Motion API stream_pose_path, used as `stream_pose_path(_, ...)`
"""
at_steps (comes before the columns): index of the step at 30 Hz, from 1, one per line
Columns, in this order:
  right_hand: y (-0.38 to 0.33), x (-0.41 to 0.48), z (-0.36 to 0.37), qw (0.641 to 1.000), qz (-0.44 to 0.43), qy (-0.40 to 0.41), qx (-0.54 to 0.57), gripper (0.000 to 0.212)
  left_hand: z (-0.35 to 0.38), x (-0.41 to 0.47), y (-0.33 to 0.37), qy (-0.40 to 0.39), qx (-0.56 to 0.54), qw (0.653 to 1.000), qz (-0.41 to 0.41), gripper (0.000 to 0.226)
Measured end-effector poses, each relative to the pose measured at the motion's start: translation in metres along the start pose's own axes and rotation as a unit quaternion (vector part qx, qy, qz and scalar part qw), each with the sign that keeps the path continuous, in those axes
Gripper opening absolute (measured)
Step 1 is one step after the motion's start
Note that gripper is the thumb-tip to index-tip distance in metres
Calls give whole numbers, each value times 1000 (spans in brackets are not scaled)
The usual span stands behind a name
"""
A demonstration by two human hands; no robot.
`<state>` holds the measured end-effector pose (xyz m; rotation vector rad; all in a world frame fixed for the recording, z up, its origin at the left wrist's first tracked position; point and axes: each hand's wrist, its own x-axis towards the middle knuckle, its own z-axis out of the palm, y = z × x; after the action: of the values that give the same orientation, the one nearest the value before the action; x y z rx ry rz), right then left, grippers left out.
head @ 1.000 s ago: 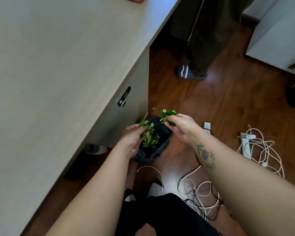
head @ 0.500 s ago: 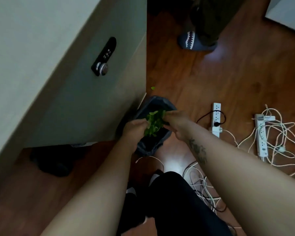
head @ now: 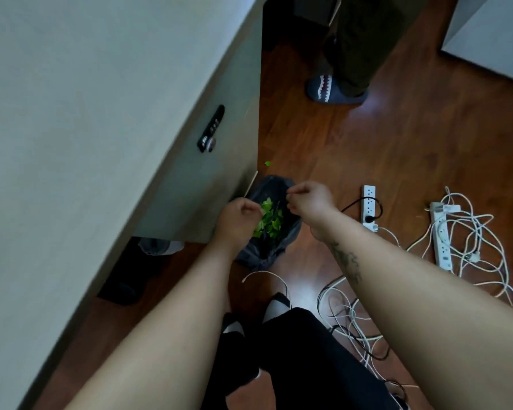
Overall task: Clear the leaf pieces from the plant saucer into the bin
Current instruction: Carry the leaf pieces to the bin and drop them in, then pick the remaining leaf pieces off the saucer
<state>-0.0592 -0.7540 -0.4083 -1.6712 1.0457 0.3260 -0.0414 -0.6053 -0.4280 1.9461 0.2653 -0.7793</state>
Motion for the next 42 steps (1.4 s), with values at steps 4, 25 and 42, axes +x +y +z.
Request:
stream_pose_path(4, -50, -49, -24, 999, -35, 10, 7, 13, -29, -39, 51, 19, 9, 1000, 19, 17)
stream_pose_path(25, -241, -203, 40, 958, -234, -140, -89, 7, -247, -184, 120, 220, -48, 970, 87, 10)
stream_pose_path(42, -236, -311, 307, 849, -349, -305, -255, 17, -475, -265, -45, 436, -73, 897, -10, 8)
